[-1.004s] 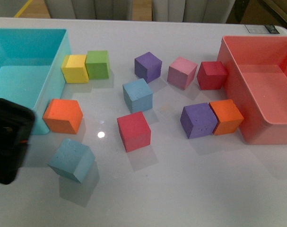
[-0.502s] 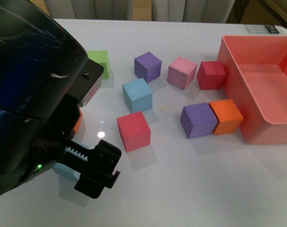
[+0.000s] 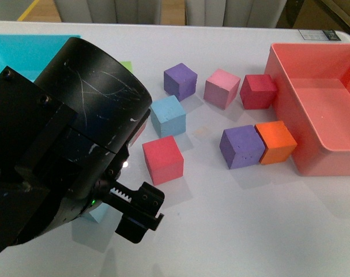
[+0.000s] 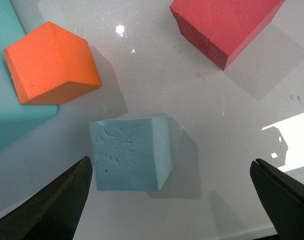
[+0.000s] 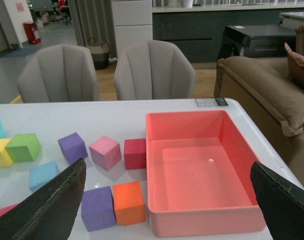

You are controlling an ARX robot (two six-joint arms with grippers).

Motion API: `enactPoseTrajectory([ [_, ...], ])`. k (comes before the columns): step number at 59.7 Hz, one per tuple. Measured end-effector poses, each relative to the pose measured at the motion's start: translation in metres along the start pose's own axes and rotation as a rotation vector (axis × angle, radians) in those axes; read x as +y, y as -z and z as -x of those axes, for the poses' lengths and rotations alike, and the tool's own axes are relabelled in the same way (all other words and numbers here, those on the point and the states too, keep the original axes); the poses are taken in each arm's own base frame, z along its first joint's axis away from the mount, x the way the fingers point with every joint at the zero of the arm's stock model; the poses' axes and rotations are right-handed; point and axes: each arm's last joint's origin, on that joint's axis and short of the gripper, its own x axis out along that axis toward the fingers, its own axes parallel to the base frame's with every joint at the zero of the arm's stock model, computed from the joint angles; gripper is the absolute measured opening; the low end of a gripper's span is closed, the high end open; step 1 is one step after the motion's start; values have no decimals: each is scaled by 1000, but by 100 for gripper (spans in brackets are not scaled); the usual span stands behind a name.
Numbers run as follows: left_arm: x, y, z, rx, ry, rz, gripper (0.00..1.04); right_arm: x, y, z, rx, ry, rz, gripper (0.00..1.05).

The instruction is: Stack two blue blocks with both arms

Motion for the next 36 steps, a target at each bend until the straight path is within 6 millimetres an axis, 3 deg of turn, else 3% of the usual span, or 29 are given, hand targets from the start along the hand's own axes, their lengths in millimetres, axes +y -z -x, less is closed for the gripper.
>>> enactPoseTrajectory([
  [36, 26, -4, -33, 81, 51, 29, 96, 0, 0, 0, 0, 0, 0, 96],
])
